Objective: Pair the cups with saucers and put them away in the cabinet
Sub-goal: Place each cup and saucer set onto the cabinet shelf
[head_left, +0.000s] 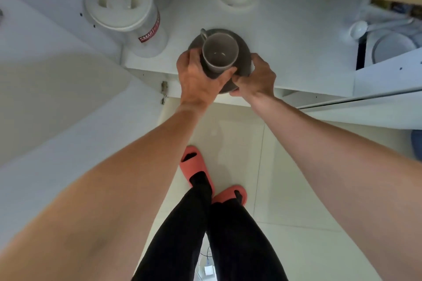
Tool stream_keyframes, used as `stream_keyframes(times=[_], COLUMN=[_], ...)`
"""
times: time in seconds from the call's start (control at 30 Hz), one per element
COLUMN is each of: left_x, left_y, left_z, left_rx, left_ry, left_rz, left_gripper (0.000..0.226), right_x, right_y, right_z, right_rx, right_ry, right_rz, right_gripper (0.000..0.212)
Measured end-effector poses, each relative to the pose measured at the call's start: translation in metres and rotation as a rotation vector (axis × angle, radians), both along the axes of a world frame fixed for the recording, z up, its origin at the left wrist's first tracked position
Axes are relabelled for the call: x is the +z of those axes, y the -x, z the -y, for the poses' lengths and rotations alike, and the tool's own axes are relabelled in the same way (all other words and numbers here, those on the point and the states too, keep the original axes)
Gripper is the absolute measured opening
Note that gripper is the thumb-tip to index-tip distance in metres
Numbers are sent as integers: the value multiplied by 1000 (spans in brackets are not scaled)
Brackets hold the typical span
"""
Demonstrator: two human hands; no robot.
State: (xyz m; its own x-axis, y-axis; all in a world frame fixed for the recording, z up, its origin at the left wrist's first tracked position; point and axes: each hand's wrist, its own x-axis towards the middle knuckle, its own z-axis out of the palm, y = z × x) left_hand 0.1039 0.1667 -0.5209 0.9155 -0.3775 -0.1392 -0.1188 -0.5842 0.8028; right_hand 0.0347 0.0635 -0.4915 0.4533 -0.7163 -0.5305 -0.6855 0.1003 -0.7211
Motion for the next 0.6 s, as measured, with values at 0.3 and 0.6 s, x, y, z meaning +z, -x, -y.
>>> stream_keyframes(times=[0.3, 0.6], left_x=[-3, 9], left_y=[-43, -52], left_z=[27, 31], left_rx=[-9, -14], left_ry=[5, -62], left_rz=[5, 58], left_gripper=[86, 96], right_x=[-1, 0], right_y=[-42, -32], right_z=[36, 49], right_rx=[202, 162], right_ry=[189, 226], right_rz=[-134, -171], right_gripper=[38, 46])
